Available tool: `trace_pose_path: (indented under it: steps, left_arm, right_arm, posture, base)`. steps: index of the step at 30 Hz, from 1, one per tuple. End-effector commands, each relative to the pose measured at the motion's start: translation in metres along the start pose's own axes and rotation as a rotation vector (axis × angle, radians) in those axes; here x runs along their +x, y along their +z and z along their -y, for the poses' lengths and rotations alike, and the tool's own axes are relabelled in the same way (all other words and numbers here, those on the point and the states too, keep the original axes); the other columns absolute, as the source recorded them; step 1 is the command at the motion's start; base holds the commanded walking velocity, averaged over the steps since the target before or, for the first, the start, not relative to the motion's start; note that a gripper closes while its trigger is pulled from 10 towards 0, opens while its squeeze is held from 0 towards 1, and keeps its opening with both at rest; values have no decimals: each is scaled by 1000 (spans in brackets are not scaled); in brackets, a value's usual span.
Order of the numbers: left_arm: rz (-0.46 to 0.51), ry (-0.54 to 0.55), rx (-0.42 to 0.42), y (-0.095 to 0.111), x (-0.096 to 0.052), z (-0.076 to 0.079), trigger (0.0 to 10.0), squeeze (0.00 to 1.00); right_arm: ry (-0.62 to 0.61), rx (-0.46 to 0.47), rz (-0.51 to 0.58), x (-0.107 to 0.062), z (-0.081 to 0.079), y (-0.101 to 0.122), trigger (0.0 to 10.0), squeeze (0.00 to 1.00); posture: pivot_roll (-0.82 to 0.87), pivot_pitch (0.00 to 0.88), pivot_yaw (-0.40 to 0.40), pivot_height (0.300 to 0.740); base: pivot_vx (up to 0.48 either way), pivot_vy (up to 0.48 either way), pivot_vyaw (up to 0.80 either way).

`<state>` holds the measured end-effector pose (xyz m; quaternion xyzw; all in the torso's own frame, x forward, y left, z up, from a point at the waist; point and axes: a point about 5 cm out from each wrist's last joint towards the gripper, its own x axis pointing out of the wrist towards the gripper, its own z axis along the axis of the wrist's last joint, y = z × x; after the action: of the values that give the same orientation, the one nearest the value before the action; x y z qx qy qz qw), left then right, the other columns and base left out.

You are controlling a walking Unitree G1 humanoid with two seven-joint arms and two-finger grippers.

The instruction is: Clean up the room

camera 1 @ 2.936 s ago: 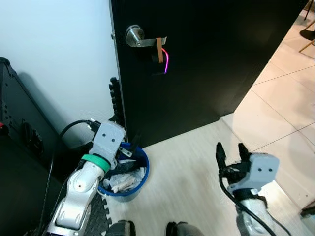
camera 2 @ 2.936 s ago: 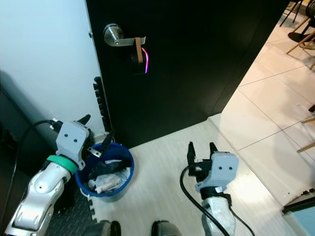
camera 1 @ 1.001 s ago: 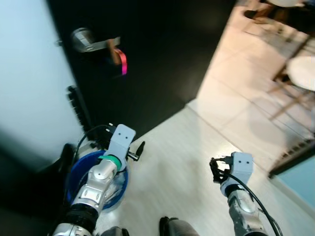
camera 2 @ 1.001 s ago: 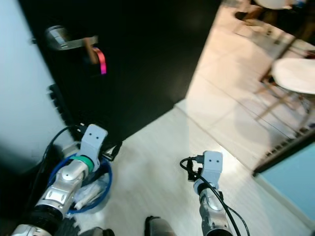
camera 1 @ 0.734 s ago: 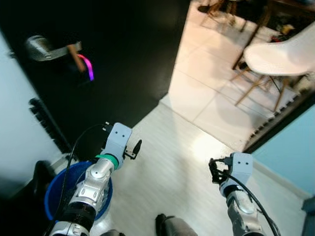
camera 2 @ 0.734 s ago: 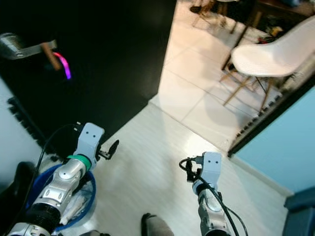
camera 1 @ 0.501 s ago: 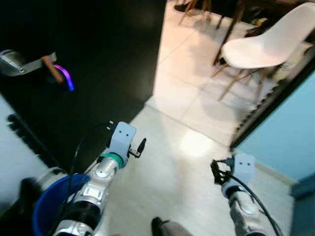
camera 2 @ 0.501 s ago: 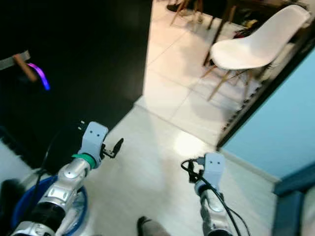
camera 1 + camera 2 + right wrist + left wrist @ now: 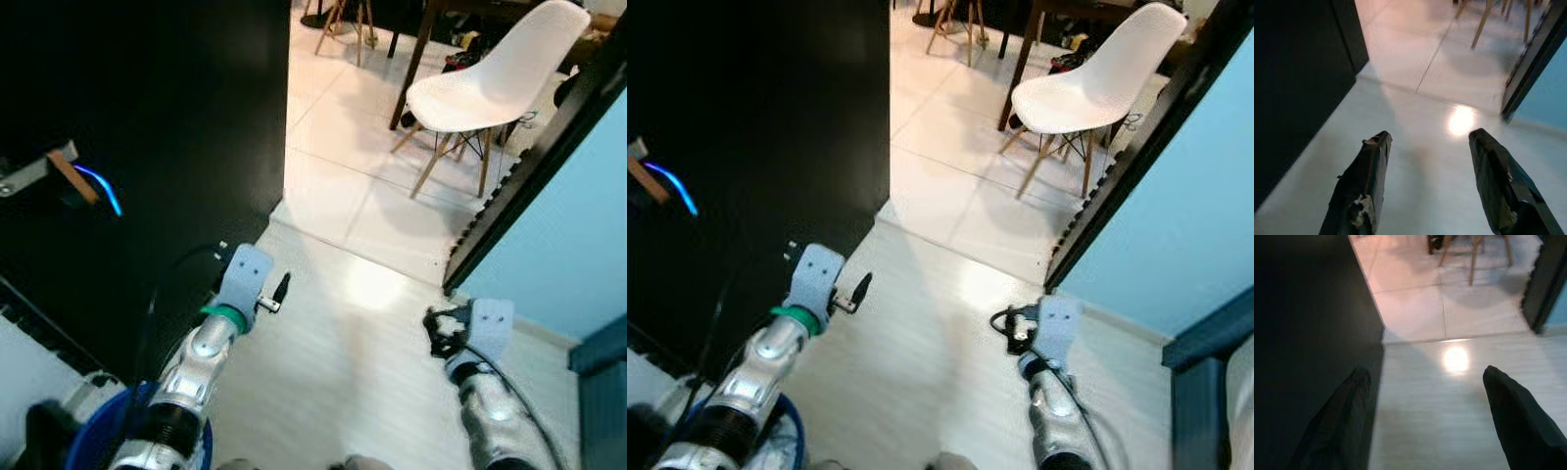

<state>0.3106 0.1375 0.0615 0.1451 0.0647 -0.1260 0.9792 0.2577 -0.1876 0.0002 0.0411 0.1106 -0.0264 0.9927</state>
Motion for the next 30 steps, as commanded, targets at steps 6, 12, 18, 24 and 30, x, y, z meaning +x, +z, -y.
trace_pose_path:
  steps: [6,12,18,24,30]
  left_arm:
    - [14,-21,0,3,2,8,10000,0]
    - [10,-23,1,1,2,8,10000,0]
    - [8,-78,-6,-1,-1,16,10000,0]
    - [25,-76,6,1,-1,16,10000,0]
    - [37,-80,14,3,0,16,10000,0]
  right_arm:
    - [-36,-6,-10,-1,12,-1,10000,0]
    - [-41,-30,3,0,13,1,10000,0]
    - [-39,-29,12,1,11,3,10000,0]
    - [-35,-27,9,1,10,2,10000,0]
    - [-36,-29,10,2,9,2,10000,0]
  posture:
    - [38,27,-3,740]
    - [41,33,-2,740]
    - [41,33,-2,740]
    - [42,34,0,740]
    - [42,34,0,740]
  base:
    - [416,240,-800]
    - [417,120,-133]
    - [0,0,0]
    - [0,0,0]
    - [0,0,0]
